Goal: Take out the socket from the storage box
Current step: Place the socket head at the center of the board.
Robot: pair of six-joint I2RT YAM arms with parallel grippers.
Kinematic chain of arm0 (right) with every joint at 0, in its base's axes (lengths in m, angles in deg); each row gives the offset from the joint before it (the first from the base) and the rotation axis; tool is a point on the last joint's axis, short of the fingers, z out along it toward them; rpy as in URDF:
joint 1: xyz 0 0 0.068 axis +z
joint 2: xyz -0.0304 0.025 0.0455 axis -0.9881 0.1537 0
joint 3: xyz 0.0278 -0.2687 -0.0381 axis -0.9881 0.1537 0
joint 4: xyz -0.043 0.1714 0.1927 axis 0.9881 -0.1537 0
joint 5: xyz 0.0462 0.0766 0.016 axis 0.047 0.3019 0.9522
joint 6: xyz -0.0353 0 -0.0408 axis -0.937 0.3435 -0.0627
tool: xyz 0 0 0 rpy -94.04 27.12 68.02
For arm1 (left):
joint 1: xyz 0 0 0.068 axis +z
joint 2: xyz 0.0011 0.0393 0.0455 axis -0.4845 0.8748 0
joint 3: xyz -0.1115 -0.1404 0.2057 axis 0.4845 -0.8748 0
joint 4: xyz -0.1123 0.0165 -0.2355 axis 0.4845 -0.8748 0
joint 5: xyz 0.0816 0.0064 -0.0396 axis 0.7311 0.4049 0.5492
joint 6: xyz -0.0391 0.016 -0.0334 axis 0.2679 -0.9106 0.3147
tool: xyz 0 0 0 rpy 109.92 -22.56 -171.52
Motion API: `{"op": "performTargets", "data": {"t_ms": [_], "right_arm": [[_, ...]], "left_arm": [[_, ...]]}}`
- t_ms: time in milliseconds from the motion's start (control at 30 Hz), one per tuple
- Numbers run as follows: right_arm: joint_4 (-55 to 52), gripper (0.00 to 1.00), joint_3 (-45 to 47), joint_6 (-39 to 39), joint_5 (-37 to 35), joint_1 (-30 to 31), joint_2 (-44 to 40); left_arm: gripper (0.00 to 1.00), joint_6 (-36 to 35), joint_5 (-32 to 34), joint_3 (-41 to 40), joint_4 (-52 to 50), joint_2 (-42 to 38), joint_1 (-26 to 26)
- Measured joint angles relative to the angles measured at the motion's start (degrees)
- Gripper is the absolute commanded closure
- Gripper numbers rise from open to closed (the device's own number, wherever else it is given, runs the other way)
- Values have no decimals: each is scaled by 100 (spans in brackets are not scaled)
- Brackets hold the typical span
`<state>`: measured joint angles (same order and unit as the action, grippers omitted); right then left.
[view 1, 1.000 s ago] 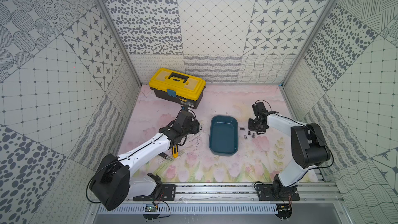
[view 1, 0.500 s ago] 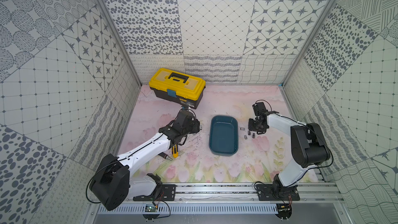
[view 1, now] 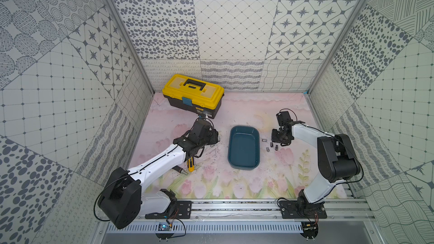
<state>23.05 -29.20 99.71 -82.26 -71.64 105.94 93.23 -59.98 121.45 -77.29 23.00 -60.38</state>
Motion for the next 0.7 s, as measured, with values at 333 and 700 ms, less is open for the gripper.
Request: {"op": "performTargets", "data": {"t_ms": [333, 700], "right_arm": [[-227, 51, -7, -72, 146, -116, -691], [-24, 14, 330, -205, 365, -369, -2308]], "left_arm": [[37, -98, 31, 223, -79, 120, 0], [1, -638, 1008, 223, -269, -319, 94]]}}
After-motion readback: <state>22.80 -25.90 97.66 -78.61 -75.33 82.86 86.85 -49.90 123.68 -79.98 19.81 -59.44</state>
